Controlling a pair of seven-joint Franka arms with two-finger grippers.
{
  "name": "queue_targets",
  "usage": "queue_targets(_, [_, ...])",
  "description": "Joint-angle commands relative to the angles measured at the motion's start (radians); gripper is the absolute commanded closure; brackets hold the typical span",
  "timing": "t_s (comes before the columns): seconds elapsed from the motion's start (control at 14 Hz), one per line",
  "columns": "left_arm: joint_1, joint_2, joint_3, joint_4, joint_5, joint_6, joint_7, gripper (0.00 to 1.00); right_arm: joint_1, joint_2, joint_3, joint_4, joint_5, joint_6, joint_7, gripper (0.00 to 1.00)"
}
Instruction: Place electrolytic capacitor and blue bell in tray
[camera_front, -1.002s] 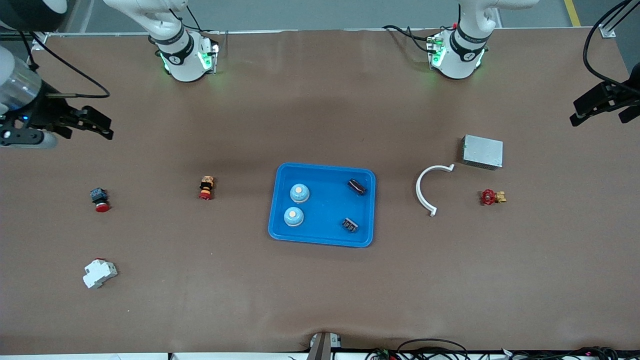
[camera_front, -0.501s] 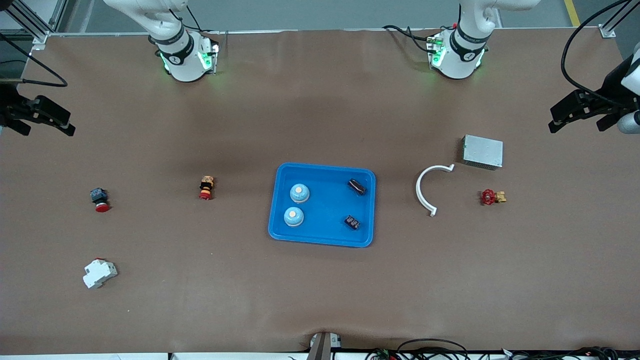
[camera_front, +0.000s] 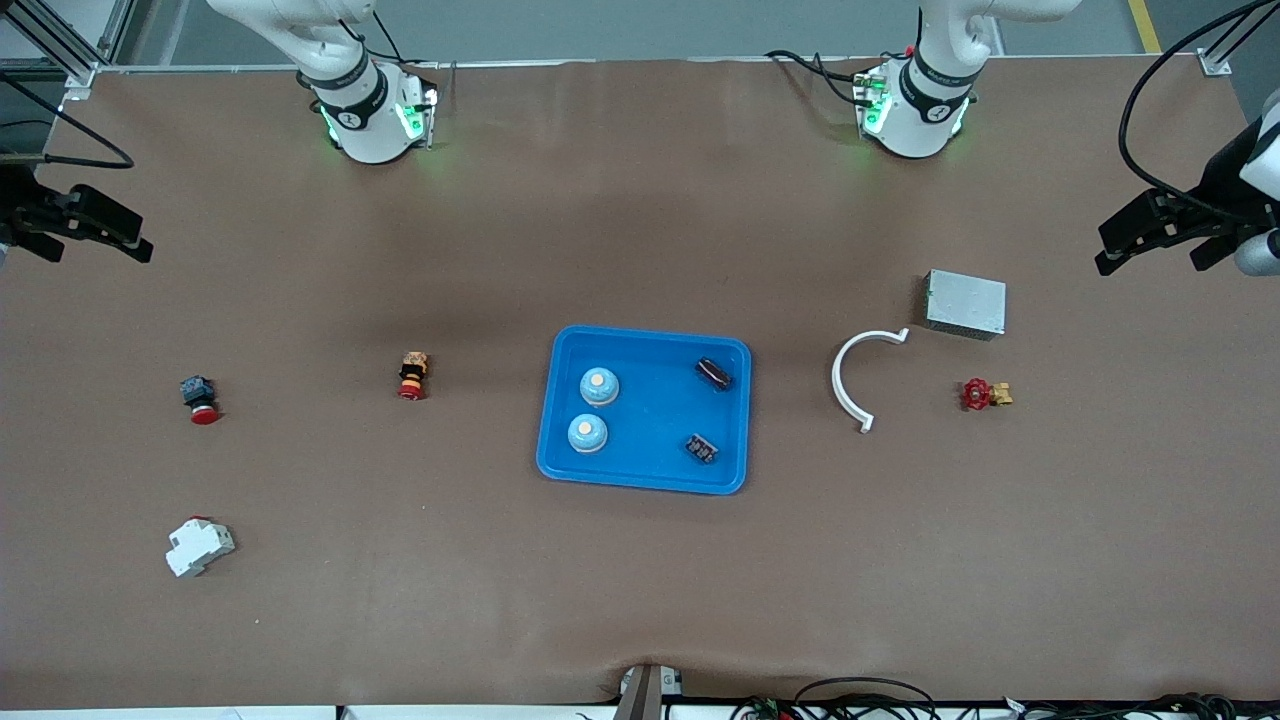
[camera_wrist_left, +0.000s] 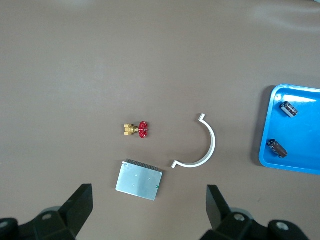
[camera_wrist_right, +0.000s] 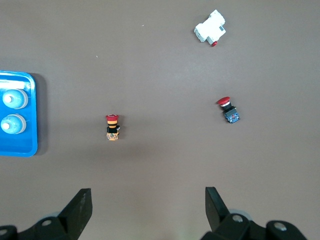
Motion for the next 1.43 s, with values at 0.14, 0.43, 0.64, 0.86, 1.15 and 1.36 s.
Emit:
queue_targets(0.14, [-0.006, -0.004, 0.008, -0.001, -0.018, 0.004, 0.012, 0.0, -0.002, 0.019, -0.001, 0.034, 0.007, -0.036, 0.0, 0.0])
queue_targets(0.43, [-0.007, -0.004, 0.005, -0.004, -0.018, -0.004, -0.003, 0.0, -0.002, 0.019, 0.001, 0.031, 0.004, -0.061, -0.001, 0.0])
queue_targets(0.64, [-0.007, -0.004, 0.005, -0.004, -0.016, -0.012, -0.002, 0.0, -0.002, 0.019, 0.001, 0.035, 0.003, -0.055, 0.0, 0.0])
queue_targets(0.86, [-0.004, -0.004, 0.005, -0.004, -0.016, -0.016, -0.002, 0.0, -0.002, 0.019, 0.001, 0.035, 0.002, -0.05, 0.0, 0.0])
queue_targets(1.15, [0.0, -0.004, 0.008, 0.005, -0.013, -0.016, 0.015, 0.0, 0.0, 0.019, 0.001, 0.053, -0.003, -0.052, -0.003, 0.0])
queue_targets(1.36, [-0.001, -0.004, 0.007, 0.005, -0.012, -0.021, -0.003, 0.0, -0.013, 0.02, 0.0, 0.057, -0.007, -0.05, -0.003, 0.0])
